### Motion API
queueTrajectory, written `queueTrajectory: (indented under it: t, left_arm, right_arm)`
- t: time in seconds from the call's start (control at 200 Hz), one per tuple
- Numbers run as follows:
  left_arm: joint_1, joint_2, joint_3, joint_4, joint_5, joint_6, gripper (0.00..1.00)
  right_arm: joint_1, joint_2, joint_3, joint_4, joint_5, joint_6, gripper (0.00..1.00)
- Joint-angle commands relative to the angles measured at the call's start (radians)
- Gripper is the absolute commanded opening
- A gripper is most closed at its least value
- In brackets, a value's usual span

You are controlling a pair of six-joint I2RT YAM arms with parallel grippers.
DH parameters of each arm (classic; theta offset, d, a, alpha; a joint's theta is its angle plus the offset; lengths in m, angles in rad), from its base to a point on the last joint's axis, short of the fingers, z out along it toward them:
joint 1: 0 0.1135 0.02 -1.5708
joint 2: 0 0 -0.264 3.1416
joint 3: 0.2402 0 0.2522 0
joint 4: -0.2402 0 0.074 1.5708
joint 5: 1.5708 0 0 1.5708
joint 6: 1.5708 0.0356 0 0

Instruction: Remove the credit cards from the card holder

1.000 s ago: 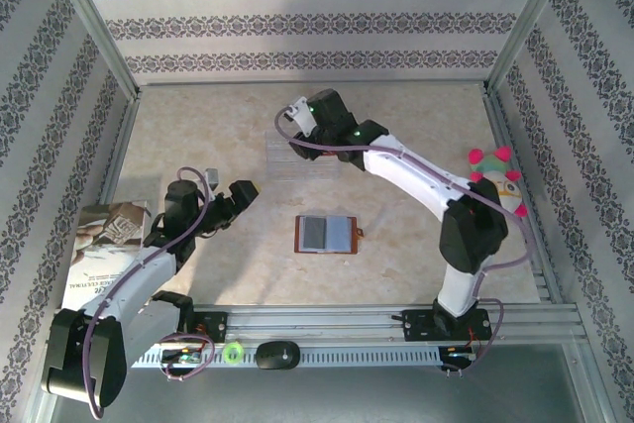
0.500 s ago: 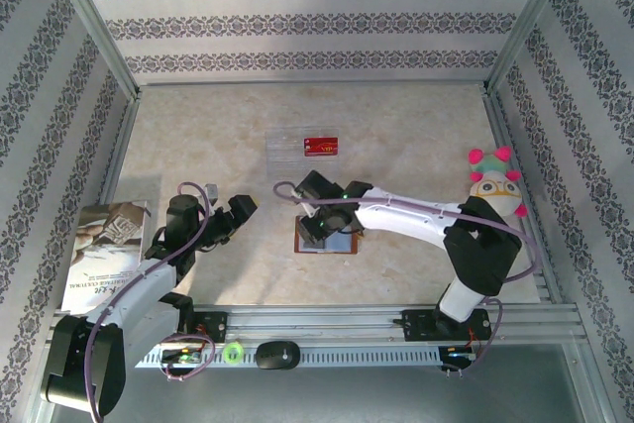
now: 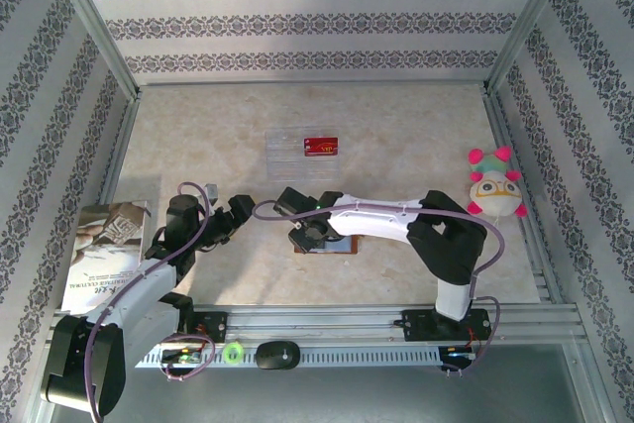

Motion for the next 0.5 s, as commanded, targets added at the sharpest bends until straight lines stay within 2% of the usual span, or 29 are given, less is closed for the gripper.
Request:
queueTrajectory:
  t: [0.0, 0.085, 0.35, 0.495]
  left_arm:
    - [0.013, -0.014, -0.008, 0.014, 0.015, 0.007, 1.00]
    - [0.012, -0.009, -0.004, 0.012, 0.024, 0.013, 1.00]
    - [0.008, 0.019, -0.004, 0.036, 0.053, 0.010, 0.95]
    - [-0.005, 0.016, -0.004, 0.043, 0.053, 0.004, 0.93]
  right_arm:
    - [0.012, 0.035, 0.010, -0.027, 0.040, -0.019, 0.44]
    - [0.013, 0.044, -0.008, -0.016, 0.027, -0.013, 0.38]
    - [0.013, 0.007, -0.044, 0.063, -0.032, -0.008, 0.08]
    - [0.009, -0.023, -0.061, 0.108, -0.051, -0.011, 0.00]
